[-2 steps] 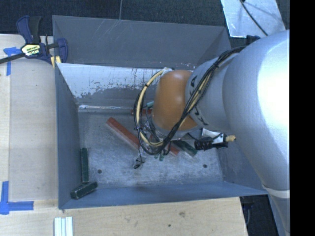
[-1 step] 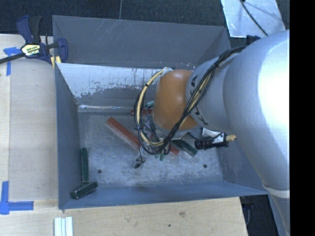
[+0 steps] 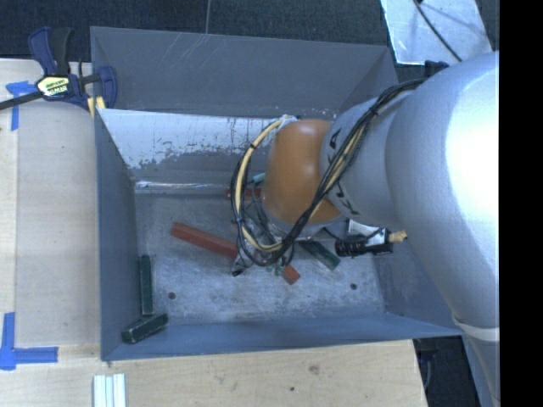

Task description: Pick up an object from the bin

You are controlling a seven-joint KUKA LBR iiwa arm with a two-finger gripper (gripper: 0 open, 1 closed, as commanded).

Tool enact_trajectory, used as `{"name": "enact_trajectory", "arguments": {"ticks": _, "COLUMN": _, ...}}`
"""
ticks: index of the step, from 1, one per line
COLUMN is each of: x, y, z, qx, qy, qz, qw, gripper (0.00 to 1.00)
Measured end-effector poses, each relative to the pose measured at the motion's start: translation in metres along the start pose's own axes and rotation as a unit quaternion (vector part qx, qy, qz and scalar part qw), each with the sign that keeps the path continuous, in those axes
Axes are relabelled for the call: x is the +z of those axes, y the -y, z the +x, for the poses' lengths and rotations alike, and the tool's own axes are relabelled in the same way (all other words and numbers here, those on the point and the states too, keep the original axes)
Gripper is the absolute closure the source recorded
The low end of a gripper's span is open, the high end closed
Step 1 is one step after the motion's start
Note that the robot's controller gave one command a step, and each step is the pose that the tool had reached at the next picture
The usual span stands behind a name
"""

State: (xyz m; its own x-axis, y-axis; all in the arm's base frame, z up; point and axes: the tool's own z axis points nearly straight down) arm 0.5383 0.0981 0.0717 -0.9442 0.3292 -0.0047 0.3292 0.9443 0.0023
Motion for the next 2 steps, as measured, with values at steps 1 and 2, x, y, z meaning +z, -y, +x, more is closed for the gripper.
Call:
{"name": "enact_trajectory", "arguments": {"ticks": 1, "x": -0.0672, "y": -0.0005, "z": -0.0029, "qx": -0.001, "qy": 0.0016, "qz": -0.001, "qw": 1.0, "gripper": 1.0}}
{"name": "enact_trajectory", "arguments": {"ticks": 2, "x": -0.0705, "y": -0.0007, "z": -0.0039, "qx": -0.003, "qy": -0.0003, "qz": 0.0, "qw": 1.0, "gripper": 1.0}}
